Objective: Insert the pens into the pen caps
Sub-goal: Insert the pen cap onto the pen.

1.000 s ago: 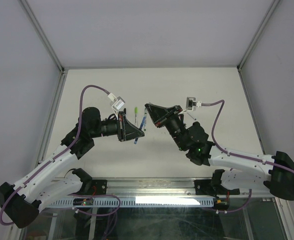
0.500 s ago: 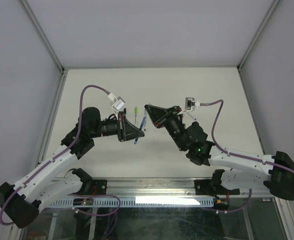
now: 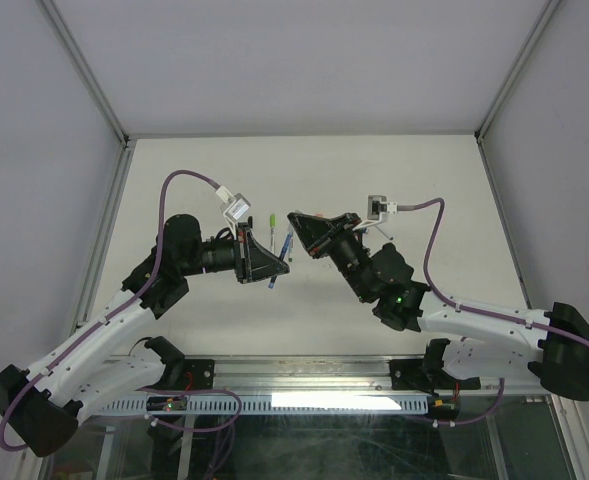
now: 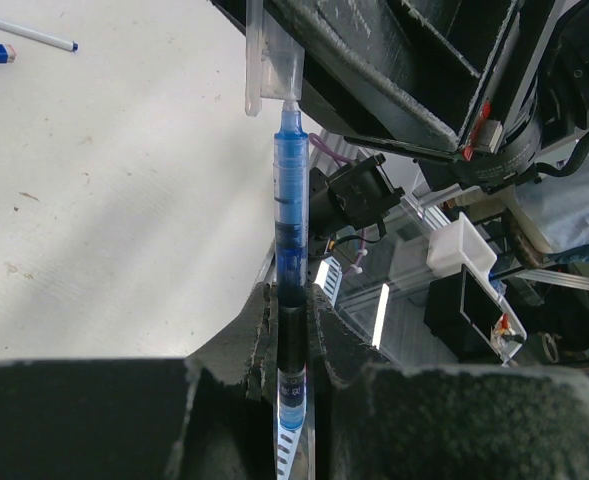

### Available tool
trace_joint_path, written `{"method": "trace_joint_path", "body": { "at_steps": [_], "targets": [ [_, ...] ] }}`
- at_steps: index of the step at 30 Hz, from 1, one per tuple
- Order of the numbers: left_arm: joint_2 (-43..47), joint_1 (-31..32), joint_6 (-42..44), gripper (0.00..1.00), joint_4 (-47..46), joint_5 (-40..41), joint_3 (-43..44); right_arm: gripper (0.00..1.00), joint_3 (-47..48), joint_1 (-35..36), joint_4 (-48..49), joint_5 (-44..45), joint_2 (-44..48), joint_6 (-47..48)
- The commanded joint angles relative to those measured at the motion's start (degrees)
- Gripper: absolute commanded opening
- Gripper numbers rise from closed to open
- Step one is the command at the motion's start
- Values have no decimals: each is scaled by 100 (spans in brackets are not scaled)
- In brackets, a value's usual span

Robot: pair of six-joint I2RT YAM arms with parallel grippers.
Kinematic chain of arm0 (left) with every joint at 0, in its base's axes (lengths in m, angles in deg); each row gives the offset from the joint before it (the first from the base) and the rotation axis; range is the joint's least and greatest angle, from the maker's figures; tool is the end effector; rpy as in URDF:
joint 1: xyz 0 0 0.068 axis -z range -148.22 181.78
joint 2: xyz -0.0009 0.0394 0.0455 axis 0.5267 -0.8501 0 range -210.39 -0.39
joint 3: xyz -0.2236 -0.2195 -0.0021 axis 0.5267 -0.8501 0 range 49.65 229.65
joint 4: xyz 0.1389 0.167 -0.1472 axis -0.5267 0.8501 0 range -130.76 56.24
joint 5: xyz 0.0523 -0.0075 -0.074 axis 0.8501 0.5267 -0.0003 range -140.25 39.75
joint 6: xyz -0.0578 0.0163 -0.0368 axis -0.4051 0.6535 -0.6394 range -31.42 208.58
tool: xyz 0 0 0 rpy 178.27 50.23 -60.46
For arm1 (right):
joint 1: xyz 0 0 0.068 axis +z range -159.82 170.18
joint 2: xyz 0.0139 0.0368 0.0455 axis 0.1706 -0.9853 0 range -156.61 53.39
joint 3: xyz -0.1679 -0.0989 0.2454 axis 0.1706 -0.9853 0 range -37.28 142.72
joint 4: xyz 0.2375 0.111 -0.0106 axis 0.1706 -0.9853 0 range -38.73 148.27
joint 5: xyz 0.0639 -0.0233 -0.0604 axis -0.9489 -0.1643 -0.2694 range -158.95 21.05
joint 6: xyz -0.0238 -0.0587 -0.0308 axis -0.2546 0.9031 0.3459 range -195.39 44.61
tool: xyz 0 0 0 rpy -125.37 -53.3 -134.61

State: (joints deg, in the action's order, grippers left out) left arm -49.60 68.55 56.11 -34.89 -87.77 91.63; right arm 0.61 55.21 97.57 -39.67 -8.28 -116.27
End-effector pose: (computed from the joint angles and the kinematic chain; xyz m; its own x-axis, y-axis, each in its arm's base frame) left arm 0.1300 -0.1409 0.3464 -0.6631 -0.0360 -0.7476 0.7040 0.3093 -0.6393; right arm 0.1285 0.2093 0.3716 -0.3018 0.7040 -0.6428 -0.5215 0.4425 0.7295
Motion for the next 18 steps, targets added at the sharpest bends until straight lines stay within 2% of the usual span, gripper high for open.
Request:
{"method": "trace_joint_path", "body": {
  "at_steps": [1, 18],
  "targets": [
    [66, 41, -5, 0, -408, 16, 160, 0, 52, 27, 129, -65, 127, -86],
    [101, 40, -45, 0, -427, 302, 216, 0, 14, 27, -18, -431, 104, -308]
  ]
}}
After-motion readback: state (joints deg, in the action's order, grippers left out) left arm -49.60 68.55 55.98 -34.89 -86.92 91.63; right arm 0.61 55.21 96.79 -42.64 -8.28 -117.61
